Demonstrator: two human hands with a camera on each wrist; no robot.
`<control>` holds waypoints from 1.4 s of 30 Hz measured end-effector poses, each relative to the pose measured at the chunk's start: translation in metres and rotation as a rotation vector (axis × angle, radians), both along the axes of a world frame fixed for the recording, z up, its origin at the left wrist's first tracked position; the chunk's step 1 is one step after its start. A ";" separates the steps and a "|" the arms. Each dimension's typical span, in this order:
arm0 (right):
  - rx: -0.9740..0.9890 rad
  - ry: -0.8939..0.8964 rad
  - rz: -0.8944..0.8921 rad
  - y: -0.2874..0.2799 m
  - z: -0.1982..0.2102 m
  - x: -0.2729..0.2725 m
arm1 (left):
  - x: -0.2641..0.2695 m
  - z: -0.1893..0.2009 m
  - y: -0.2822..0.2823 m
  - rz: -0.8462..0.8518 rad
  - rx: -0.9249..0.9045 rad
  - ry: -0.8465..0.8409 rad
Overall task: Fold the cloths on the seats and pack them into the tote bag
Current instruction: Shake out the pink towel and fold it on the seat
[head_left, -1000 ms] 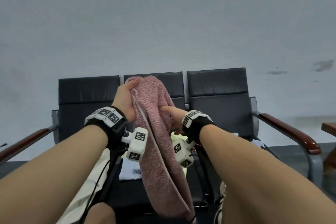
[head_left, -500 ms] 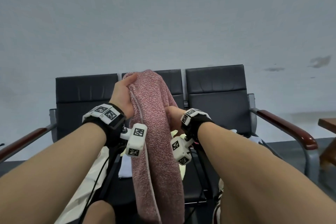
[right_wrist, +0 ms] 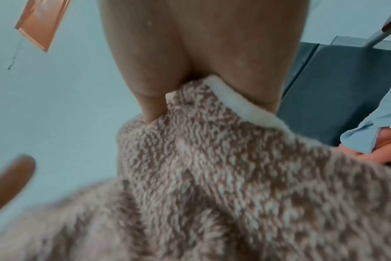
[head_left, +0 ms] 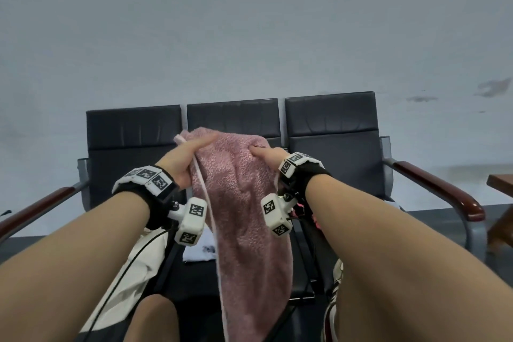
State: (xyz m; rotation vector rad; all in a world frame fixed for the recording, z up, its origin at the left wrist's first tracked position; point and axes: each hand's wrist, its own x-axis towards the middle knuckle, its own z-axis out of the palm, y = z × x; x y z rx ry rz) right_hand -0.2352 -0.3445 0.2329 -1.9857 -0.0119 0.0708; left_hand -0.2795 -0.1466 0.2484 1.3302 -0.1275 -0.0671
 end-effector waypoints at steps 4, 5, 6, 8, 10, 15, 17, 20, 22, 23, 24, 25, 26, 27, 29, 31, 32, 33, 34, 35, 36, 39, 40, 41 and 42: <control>0.111 -0.018 -0.064 -0.004 0.003 0.008 | 0.014 -0.035 0.025 -0.091 0.286 0.109; 0.105 -0.032 -0.053 -0.004 0.006 0.006 | 0.017 -0.043 0.030 -0.090 0.351 0.150; 0.106 -0.046 -0.042 -0.003 0.009 0.002 | 0.024 -0.053 0.035 -0.077 0.404 0.192; 0.117 -0.058 -0.014 -0.001 0.014 0.001 | 0.038 -0.068 0.045 -0.062 0.530 0.250; 0.099 -0.056 0.027 0.002 0.014 0.001 | 0.057 -0.080 0.053 -0.056 0.701 0.258; 0.336 -0.039 -0.047 0.006 -0.025 0.098 | 0.044 -0.069 0.034 0.130 0.777 0.233; 0.417 0.001 -0.082 0.005 -0.026 0.107 | 0.051 -0.070 0.034 0.254 0.579 0.214; 0.520 0.028 -0.011 0.012 0.000 0.073 | 0.074 -0.071 0.041 0.366 0.204 0.163; 0.609 0.067 0.026 0.015 0.005 0.076 | 0.089 -0.069 0.044 0.373 0.013 0.124; 0.629 0.068 0.014 0.016 0.003 0.084 | 0.094 -0.067 0.043 0.359 -0.041 0.115; 0.637 0.064 -0.006 0.017 -0.002 0.099 | 0.102 -0.066 0.042 0.357 -0.078 0.111; 0.660 0.075 0.006 0.017 -0.004 0.106 | 0.107 -0.064 0.040 0.348 -0.110 0.113; 0.664 0.082 -0.003 0.016 -0.008 0.113 | 0.115 -0.064 0.039 0.324 -0.147 0.117; 0.633 0.082 -0.049 0.014 -0.010 0.119 | 0.121 -0.063 0.038 0.297 -0.188 0.136; 0.609 0.106 -0.090 0.011 -0.012 0.123 | 0.138 -0.064 0.039 0.239 -0.247 0.175; 0.513 0.080 -0.146 0.008 -0.023 0.140 | 0.148 -0.064 0.034 0.193 -0.257 0.212; 0.474 0.080 -0.152 0.007 -0.033 0.156 | 0.151 -0.064 0.030 0.163 -0.244 0.222; 0.419 0.096 -0.168 0.008 -0.035 0.159 | 0.154 -0.065 0.027 0.158 -0.234 0.240; 0.395 0.126 -0.191 0.009 -0.036 0.161 | 0.159 -0.067 0.025 0.157 -0.220 0.278; 0.361 0.150 -0.224 0.009 -0.039 0.165 | 0.161 -0.070 0.023 0.143 -0.200 0.315; 0.332 0.174 -0.247 0.010 -0.043 0.169 | 0.166 -0.075 0.026 0.128 -0.158 0.342; 0.337 0.242 -0.276 0.019 -0.052 0.177 | 0.182 -0.099 0.043 0.129 -0.092 0.421; 0.356 0.255 -0.274 0.023 -0.053 0.178 | 0.196 -0.118 0.054 0.141 -0.075 0.429; 0.358 0.269 -0.275 0.027 -0.055 0.182 | 0.208 -0.134 0.061 0.156 -0.061 0.438; 0.342 0.284 -0.270 0.030 -0.053 0.180 | 0.212 -0.141 0.063 0.155 -0.051 0.440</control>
